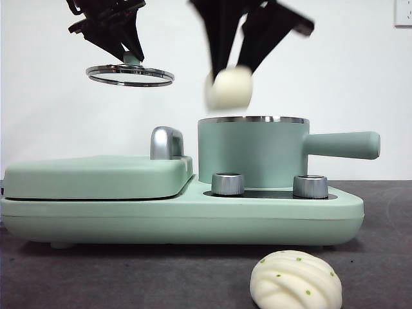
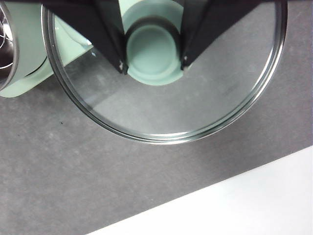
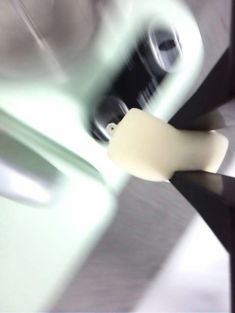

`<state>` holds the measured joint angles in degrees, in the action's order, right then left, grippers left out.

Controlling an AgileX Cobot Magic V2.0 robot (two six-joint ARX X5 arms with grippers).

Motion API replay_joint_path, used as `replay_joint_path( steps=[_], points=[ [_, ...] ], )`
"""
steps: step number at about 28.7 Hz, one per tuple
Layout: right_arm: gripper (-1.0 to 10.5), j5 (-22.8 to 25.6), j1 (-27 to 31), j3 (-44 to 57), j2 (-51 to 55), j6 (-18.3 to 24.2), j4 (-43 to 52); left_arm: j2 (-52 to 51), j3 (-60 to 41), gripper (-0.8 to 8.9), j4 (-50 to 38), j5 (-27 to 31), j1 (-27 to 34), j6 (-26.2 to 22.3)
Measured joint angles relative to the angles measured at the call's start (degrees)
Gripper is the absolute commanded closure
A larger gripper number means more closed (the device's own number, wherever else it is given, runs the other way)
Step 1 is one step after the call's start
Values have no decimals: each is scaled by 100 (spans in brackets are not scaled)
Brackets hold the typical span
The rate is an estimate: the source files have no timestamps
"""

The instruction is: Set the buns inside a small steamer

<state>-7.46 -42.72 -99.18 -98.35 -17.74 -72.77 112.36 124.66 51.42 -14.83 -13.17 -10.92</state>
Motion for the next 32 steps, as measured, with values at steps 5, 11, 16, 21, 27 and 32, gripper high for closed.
replay_joint_path(
  steps=[5, 11, 16, 21, 27, 32],
  points=[
    [842, 17, 734, -1019, -404, 424, -282, 0, 0, 789, 0, -2, -9, 0],
    [842, 15, 1060, -1886, -1305, 787, -363, 0, 0, 789, 0, 0, -9, -2],
    [842, 17, 1097, -2192, -1779, 962, -363, 0, 0, 789, 0, 0, -9, -2],
    [842, 127, 1126, -2197, -2144, 1016, -361, 0, 0, 789, 0, 0, -9, -2],
    [826, 146, 1167, -2197, -2256, 1047, -269, 0, 0, 789, 0, 0, -9, -2],
    [826, 142, 1209, -2197, -2339, 1049, -256, 0, 0, 789, 0, 0, -9, -2]
  ],
)
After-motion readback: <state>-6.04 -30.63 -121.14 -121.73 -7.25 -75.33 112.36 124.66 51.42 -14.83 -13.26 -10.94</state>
